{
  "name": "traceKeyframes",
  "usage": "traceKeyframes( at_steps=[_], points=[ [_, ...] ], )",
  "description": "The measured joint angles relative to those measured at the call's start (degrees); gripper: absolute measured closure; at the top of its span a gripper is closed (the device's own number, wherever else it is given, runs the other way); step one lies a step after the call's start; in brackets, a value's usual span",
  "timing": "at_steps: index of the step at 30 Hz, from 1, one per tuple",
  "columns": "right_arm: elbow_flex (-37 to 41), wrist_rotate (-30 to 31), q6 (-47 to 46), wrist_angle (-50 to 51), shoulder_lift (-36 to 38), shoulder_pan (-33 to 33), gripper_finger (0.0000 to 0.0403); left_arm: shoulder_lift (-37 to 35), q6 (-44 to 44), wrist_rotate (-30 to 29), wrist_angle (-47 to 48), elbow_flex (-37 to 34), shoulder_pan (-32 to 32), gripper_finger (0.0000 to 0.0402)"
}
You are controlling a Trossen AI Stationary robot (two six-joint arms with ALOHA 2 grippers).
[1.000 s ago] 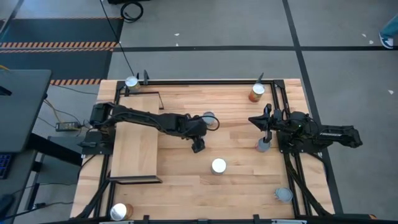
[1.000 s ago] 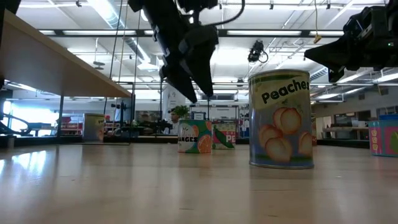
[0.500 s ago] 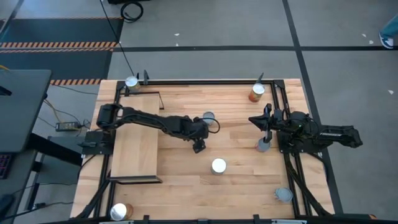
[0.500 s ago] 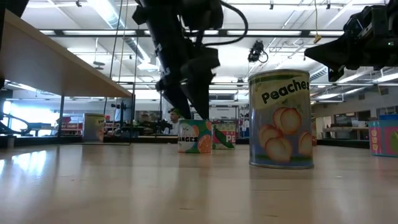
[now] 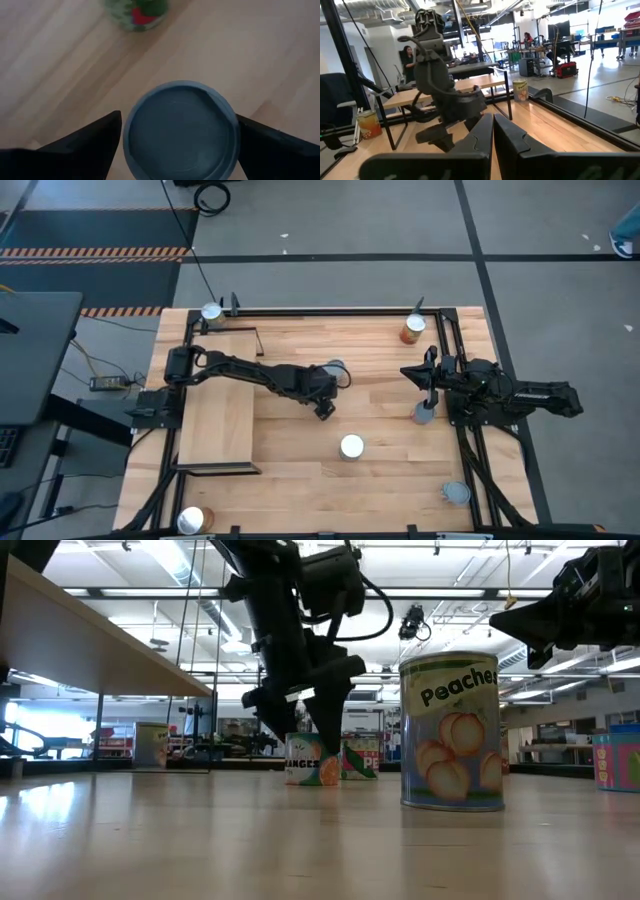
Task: Pick and place cans onto a shelf
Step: Put the canned orange on the shelf
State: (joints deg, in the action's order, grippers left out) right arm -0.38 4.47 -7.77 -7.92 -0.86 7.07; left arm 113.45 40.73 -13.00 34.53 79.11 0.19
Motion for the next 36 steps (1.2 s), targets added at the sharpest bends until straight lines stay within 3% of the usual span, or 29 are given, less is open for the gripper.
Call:
traceKeyframes(
  at_steps=[6, 12, 16, 23, 29, 36],
  points=[
    [0.00, 0.00, 0.00, -0.09, 0.00, 0.00, 0.0383, -0.04, 11.39, 5.14, 1.66, 0.00, 2.11, 0.0045],
    [0.00, -0.02, 0.00, -0.11, 0.00, 0.00, 0.0383, -0.09, 19.85, 5.44, 2.33, 0.00, 2.84, 0.0045],
    [0.00, -0.07, 0.00, -0.11, 0.00, 0.00, 0.0383, -0.09, 21.69, 5.43, 2.32, 0.00, 3.36, 0.0052],
    [0.00, -0.15, 0.00, -0.11, 0.00, 0.00, 0.0383, -0.03, 21.73, 7.49, 2.15, 0.07, 5.04, 0.0100],
    [0.00, -0.15, 0.00, -0.11, 0.00, 0.02, 0.0383, 0.00, 18.04, 9.48, 1.89, 0.13, 6.43, 0.0114],
    [0.00, -0.13, 0.00, -0.11, 0.00, 0.02, 0.0383, -4.75, -2.58, 14.70, 7.23, 4.82, 7.09, 0.0116]
  ],
)
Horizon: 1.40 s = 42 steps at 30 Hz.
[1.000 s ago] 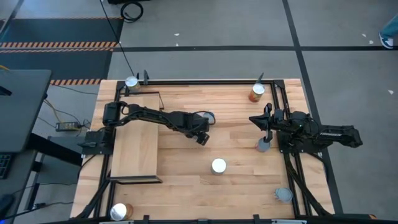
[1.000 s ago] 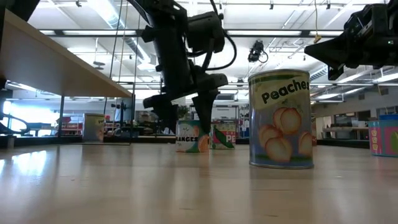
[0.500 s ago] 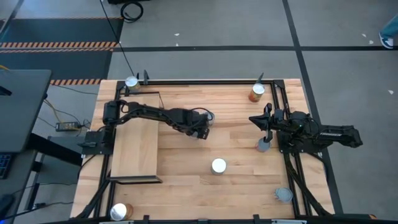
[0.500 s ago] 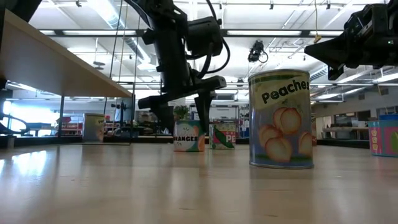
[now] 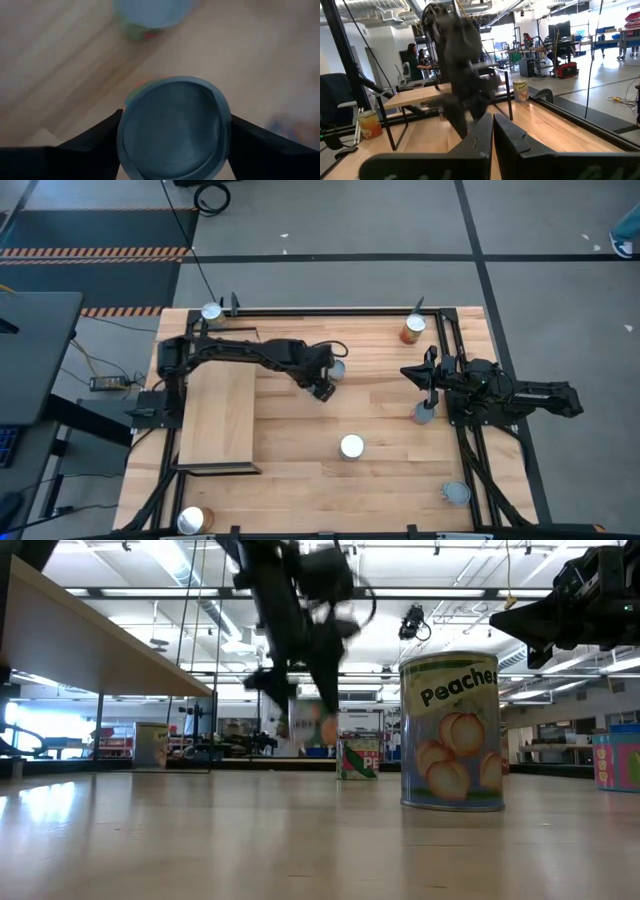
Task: Pick and place cans onto a shelf
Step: Put the canned orange on the shelf
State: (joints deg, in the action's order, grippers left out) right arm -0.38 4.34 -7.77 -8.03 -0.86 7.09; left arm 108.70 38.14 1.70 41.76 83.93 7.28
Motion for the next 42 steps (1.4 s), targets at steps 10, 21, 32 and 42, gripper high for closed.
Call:
traceKeyframes(
  at_steps=[10, 21, 32, 42],
  points=[
    [0.00, 0.04, 0.00, 0.00, -0.02, -0.01, 0.0383, -12.53, -19.38, -0.15, 14.34, 6.57, -0.54, 0.0117],
    [0.00, 0.06, 0.00, -0.04, -0.02, 0.00, 0.0383, -26.98, -36.19, -3.66, 38.75, 6.57, 2.49, 0.0117],
    [0.00, 0.06, 0.00, -0.04, -0.02, -0.01, 0.0383, -43.28, -48.16, -12.05, 48.21, 4.85, 11.65, 0.0118],
    [0.00, 0.08, 0.00, -0.04, -0.02, 0.00, 0.0383, -53.41, -58.37, -11.53, 42.78, -11.01, 24.93, 0.0118]
  ],
)
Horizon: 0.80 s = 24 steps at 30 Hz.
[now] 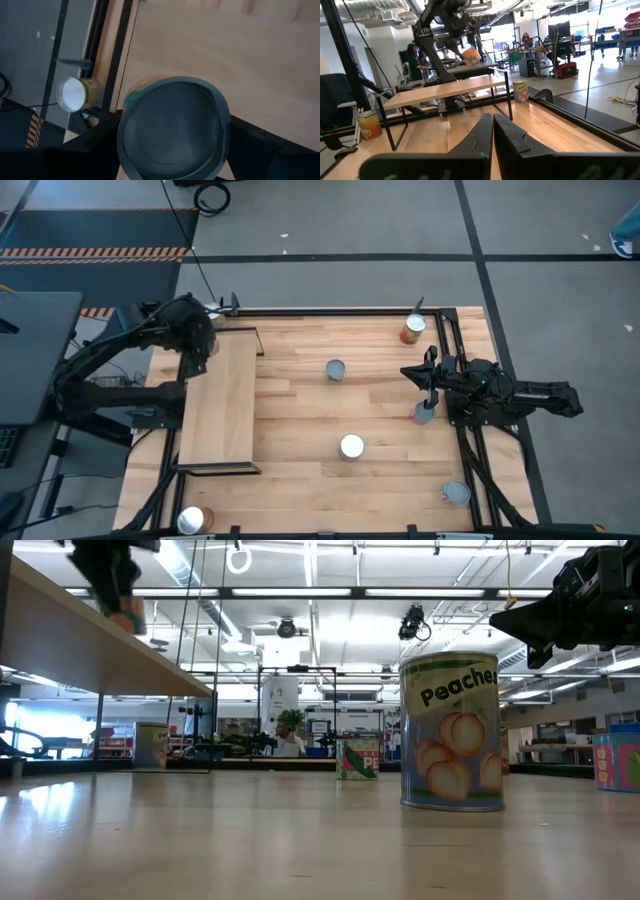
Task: Pick and place cans onto a shelf
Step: Put the canned orange on the shelf
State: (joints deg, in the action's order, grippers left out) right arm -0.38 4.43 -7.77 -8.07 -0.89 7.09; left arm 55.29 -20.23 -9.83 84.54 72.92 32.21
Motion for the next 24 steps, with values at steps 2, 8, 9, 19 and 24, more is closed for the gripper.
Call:
traceKeyframes(
  at_steps=[2, 8, 9, 19, 24],
  points=[
    [0.00, 0.00, 0.00, -0.01, 0.00, -0.02, 0.0383, -0.85, -2.22, 0.49, -2.07, -4.04, 2.24, 0.0118],
    [0.00, 0.00, 0.00, 0.01, 0.00, 0.00, 0.0383, -1.05, -8.22, 0.64, -5.08, -12.28, 5.72, 0.0118],
    [0.00, 0.00, 0.00, 0.01, 0.00, -0.01, 0.0383, -1.16, -9.08, 0.62, -5.50, -12.68, 5.96, 0.0118],
    [0.00, 0.00, 0.00, 0.01, 0.00, 0.00, 0.0383, -0.98, -9.09, 0.49, -6.14, -13.20, 7.60, 0.0091],
    [0.00, 0.00, 0.00, -0.01, 0.00, 0.00, 0.0383, -0.92, -7.20, 0.64, -5.75, -13.29, 7.60, 0.0086]
  ],
)
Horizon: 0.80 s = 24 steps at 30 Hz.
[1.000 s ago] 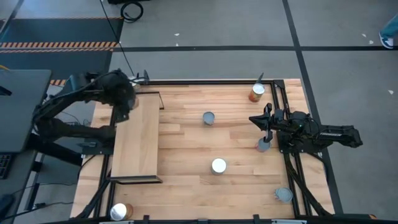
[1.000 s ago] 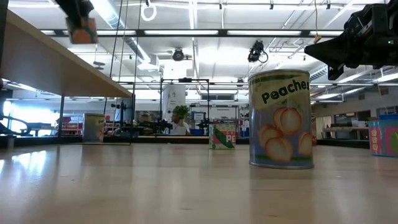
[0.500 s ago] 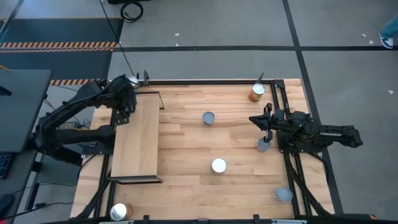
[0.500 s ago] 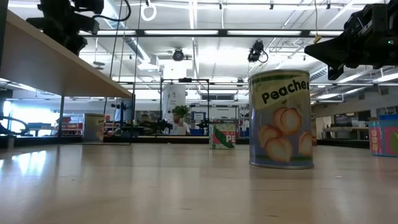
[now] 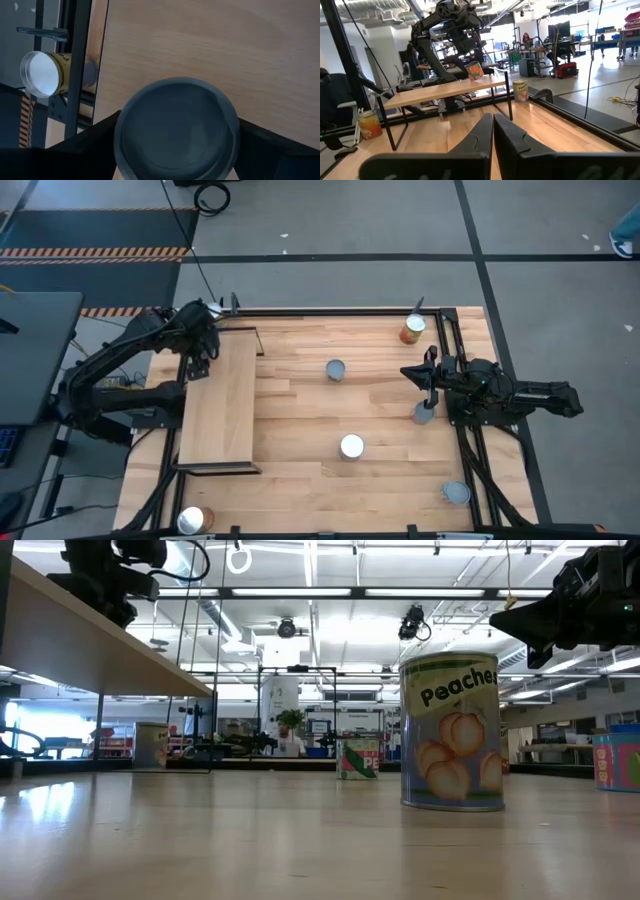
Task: Pick and place cans onto a shelf
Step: Put the canned orange on the shelf
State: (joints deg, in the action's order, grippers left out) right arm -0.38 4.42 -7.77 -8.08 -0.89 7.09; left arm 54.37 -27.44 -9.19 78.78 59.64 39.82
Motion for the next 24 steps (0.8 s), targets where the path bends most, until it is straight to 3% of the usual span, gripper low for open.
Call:
traceKeyframes(
  at_steps=[14, 24],
  points=[
    [0.00, 0.00, 0.00, 0.00, 0.00, -0.01, 0.0383, 0.00, 1.46, 1.33, 2.91, 3.18, 0.23, 0.0084],
    [0.00, 0.00, 0.00, 0.01, 0.01, -0.01, 0.0383, 0.05, 3.42, 4.54, 2.05, 2.08, 5.84, 0.0092]
  ],
)
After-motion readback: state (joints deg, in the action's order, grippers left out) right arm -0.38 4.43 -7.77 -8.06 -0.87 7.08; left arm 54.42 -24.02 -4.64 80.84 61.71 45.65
